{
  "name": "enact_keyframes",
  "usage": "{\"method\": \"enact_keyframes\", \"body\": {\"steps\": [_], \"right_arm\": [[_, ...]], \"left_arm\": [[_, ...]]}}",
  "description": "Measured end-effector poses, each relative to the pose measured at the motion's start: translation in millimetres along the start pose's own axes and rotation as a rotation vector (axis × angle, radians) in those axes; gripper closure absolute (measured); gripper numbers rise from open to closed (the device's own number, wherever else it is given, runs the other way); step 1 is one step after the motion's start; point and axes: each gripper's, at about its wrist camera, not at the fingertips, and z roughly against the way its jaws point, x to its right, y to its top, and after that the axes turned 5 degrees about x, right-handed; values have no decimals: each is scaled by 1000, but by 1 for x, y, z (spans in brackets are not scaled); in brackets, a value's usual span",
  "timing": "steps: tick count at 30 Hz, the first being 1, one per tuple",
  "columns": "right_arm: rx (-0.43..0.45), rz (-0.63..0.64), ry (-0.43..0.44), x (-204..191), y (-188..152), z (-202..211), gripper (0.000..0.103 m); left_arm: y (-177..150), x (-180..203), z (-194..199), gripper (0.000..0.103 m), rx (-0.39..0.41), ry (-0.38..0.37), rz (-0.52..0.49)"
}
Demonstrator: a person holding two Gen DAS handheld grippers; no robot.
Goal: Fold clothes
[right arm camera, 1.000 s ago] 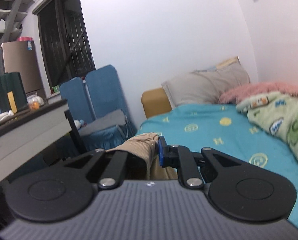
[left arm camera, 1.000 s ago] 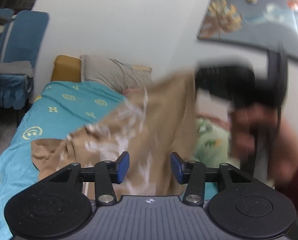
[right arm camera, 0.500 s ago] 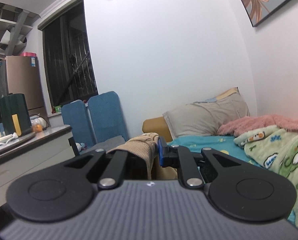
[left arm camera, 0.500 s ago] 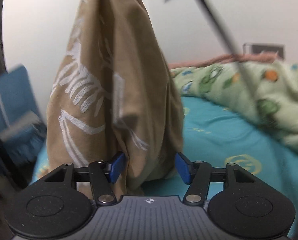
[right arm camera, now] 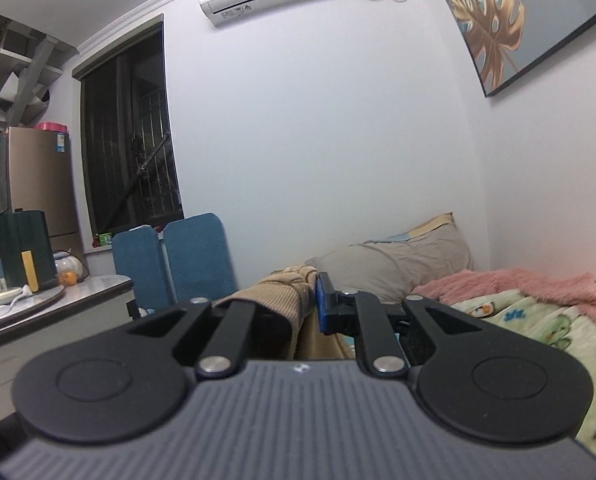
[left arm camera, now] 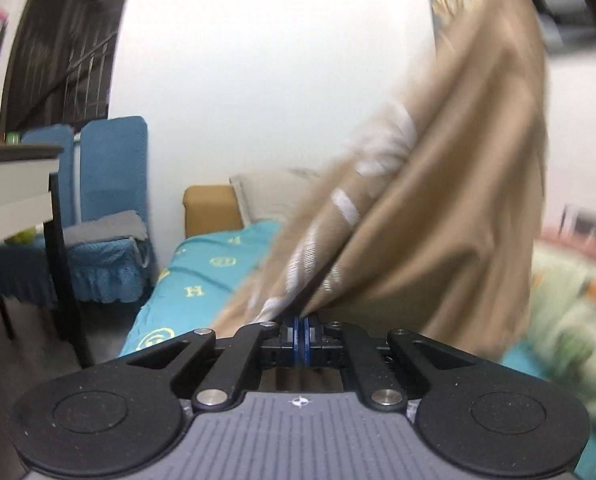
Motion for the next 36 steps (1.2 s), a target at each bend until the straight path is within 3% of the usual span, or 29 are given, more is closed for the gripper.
{"method": "enact_keyframes", "body": {"steps": [5,7,10,13,17,23,25,27,28,30,32,33,36], "right_arm": [[53,-35,27,4,20,39,89],[57,-48,54,2,21,49,89],[8,-67,85,-3,12,48,89],[-92,-53,85,-6,-19,29,89],[-249,-77,83,2,-74,-3,89],[-419,-131,31,25,-159,-47,89],[-464,-153,13,33,-178,-60,89],[-485,-150,-7,38,-192,-69,89],[-496,-151,-22,41,-196,-74,89],[-517,-156,-49,46,-204,-83,89],[-525,-185,-57,52,-207,-85,89],[-525,-192,-64,54,-208,-85,89],[-524,-213,-84,60,-211,-84,89]], "left_arm": [[76,-79,57,100,151,-69,193],[106,-105,63,100,165,-108,266],[133,-121,50,100,137,-85,249],[129,-128,11,100,38,-28,239],[87,-135,-60,99,-118,67,177],[7,-121,-136,96,-332,127,83],[-7,-121,-148,90,-350,137,63],[-15,-121,-156,68,-372,149,53],[-17,-121,-158,63,-374,159,52],[-16,-123,-157,45,-348,195,49],[-8,-122,-149,38,-302,239,41],[-2,-116,-141,36,-277,223,32],[9,-89,-112,26,-216,81,-9]]}}
